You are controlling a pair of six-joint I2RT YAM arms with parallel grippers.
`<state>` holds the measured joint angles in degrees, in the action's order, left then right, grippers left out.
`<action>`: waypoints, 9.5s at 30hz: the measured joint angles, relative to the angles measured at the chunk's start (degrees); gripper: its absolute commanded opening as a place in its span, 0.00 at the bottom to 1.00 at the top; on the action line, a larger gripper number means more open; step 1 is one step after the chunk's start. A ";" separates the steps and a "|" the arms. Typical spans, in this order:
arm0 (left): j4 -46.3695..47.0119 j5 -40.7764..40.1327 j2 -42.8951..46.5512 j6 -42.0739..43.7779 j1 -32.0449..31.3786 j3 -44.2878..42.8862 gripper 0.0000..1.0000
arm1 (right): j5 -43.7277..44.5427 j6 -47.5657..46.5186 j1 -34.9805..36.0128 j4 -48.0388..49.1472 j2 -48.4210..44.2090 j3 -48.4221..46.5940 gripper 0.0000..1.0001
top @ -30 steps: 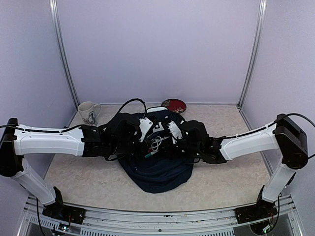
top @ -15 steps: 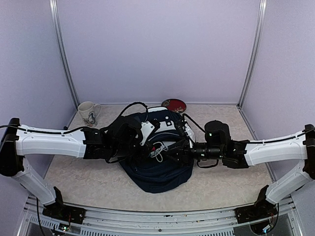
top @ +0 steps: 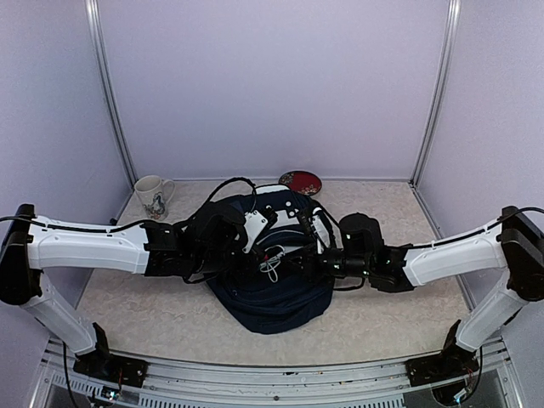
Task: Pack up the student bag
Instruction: Adjust the charger in the upper front pocket of the bag, then set the student bag in the upper front pocket, then adjust the student bag at the center of the board, then grab the upper front pocket of the student bag.
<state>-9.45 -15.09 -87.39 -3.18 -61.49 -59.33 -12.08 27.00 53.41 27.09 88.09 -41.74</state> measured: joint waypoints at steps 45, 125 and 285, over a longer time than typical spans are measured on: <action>1.05 3.41 -0.09 -0.07 -3.78 6.14 0.81 | 11.89 10.45 -3.54 -15.72 -16.35 7.78 0.62; 16.26 7.21 6.29 -7.21 -2.27 23.93 0.00 | 11.87 6.12 -8.87 -16.11 0.35 4.00 0.61; 22.73 -10.54 -5.35 24.20 -11.93 16.72 0.49 | 25.59 16.90 18.88 -19.76 0.70 3.78 0.00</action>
<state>13.28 -25.63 -92.75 21.02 -73.43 -42.61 13.52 43.90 72.29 7.33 88.79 -37.95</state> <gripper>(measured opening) 0.635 0.019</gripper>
